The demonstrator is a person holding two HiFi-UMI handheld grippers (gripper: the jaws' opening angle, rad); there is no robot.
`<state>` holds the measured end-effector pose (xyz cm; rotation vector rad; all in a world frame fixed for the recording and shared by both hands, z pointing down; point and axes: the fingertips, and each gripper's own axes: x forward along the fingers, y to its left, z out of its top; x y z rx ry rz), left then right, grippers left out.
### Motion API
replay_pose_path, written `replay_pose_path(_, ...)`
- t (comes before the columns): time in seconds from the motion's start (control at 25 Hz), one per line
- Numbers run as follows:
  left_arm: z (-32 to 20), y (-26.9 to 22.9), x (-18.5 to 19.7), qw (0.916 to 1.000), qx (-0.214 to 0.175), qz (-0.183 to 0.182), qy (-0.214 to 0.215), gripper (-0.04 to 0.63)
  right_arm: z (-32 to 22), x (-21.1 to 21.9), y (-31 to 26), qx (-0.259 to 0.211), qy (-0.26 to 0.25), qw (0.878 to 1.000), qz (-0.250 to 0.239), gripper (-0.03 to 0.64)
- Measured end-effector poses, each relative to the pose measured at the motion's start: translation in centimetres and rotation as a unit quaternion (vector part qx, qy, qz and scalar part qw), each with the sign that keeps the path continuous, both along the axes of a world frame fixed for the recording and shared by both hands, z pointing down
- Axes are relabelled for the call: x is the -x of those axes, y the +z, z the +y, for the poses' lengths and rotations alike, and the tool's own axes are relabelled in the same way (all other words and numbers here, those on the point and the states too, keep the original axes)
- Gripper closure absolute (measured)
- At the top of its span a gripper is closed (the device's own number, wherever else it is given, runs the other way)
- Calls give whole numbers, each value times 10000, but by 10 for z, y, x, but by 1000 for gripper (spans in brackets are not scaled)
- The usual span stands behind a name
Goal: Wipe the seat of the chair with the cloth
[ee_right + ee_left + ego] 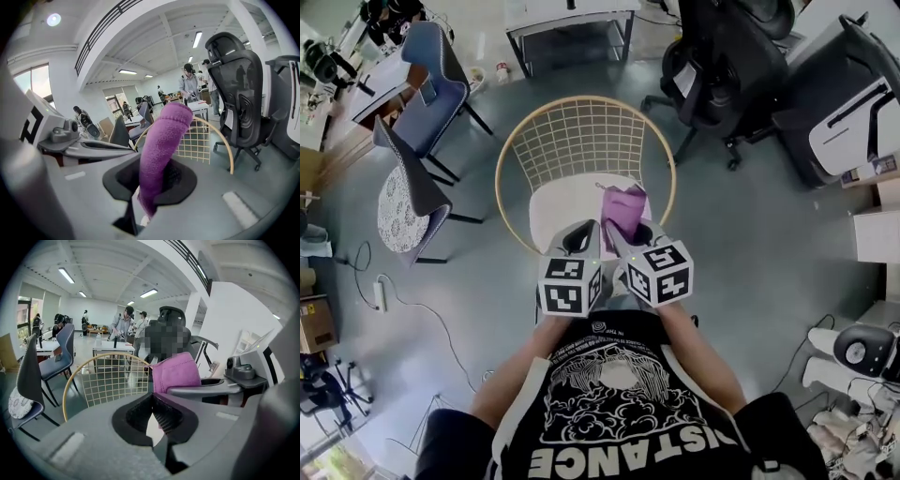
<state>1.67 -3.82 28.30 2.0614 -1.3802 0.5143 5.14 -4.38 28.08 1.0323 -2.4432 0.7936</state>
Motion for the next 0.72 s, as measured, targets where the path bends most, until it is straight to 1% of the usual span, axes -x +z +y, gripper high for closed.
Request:
replay_pose_path(0.16, 2, -1, 10, 10000, -3, -94, -25, 601, 1, 9, -3, -20, 28, 10000, -29, 558)
replay_pose_path(0.72, 0, -5, 19, 10000, -33, 31, 33, 601, 1, 18, -3, 6, 68, 10000, -24, 558)
